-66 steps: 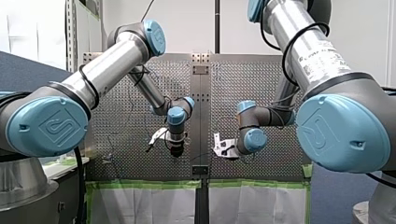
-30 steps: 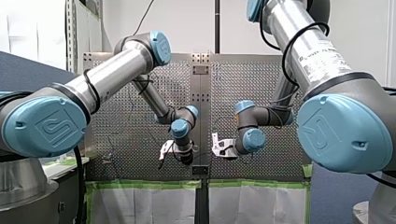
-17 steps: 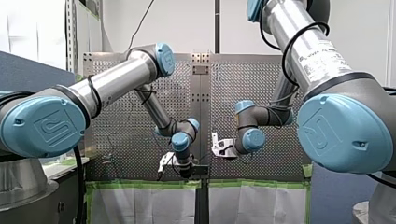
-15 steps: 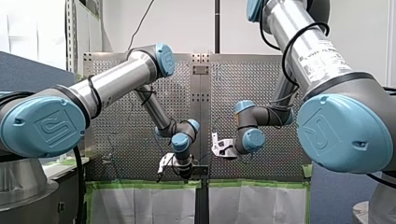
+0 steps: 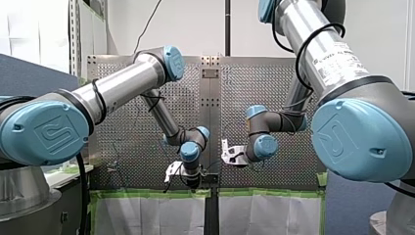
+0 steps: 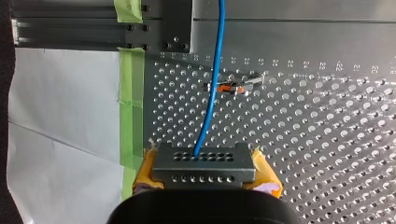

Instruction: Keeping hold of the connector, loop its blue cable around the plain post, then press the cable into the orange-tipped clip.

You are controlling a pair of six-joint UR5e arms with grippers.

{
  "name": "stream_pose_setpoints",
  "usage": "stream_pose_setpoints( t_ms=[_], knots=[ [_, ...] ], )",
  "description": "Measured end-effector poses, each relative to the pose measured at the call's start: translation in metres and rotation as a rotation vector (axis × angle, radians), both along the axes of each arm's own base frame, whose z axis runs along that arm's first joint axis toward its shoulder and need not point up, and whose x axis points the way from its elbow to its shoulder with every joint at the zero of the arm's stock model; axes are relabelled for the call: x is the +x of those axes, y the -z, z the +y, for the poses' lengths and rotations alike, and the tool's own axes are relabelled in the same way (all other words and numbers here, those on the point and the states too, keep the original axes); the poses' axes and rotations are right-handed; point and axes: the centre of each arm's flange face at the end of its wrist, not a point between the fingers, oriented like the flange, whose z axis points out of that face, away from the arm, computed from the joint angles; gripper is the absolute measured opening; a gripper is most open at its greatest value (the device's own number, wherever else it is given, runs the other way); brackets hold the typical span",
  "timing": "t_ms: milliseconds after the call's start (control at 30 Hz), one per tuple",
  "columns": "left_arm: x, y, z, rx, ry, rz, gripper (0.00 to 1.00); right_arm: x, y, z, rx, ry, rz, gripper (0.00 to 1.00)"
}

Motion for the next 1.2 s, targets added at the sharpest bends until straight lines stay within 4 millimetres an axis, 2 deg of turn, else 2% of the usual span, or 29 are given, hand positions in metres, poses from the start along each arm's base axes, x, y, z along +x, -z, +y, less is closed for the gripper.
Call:
stream_pose_setpoints(
  t_ms=[33, 67, 100, 133, 167, 233, 500, 700, 1067, 1200],
  knots=[
    [0.0, 0.001, 0.0, 0.001, 0.002, -0.005, 0.8, 0.0, 0.0, 0.0, 0.0, 0.0, 0.0, 0.0],
    [-0.001, 0.002, 0.0, 0.002, 0.007, -0.012, 0.52, 0.0, 0.0, 0.0, 0.0, 0.0, 0.0, 0.0],
    [-0.001, 0.003, 0.0, 0.004, 0.01, -0.016, 0.52, 0.0, 0.0, 0.0, 0.0, 0.0, 0.0, 0.0],
    [-0.001, 0.003, 0.0, 0.008, 0.013, -0.021, 0.22, 0.0, 0.0, 0.0, 0.0, 0.0, 0.0, 0.0],
    [-0.001, 0.003, 0.0, 0.015, 0.016, -0.026, 0.04, 0.0, 0.0, 0.0, 0.0, 0.0, 0.0, 0.0],
    [-0.002, 0.003, 0.0, 0.031, 0.02, -0.033, 0.0, 0.0, 0.0, 0.0, 0.0, 0.0, 0.001, 0.0],
    [-0.004, 0.002, 0.001, 0.081, -0.001, -0.056, 0.0, 0.0, 0.0, 0.0, -0.001, 0.002, 0.001, 0.0],
    [-0.014, 0.001, -0.002, 0.11, -0.018, -0.076, 0.0, -0.001, 0.0, -0.001, -0.003, 0.016, 0.007, 0.0],
    [-0.035, -0.031, -0.008, 0.041, -0.062, -0.17, 0.0, -0.012, 0.002, -0.005, -0.007, 0.088, 0.035, 0.0],
    [-0.048, -0.032, -0.007, 0.036, -0.088, -0.196, 0.0, -0.017, 0.003, -0.006, -0.006, 0.108, 0.043, 0.0]
  ],
)
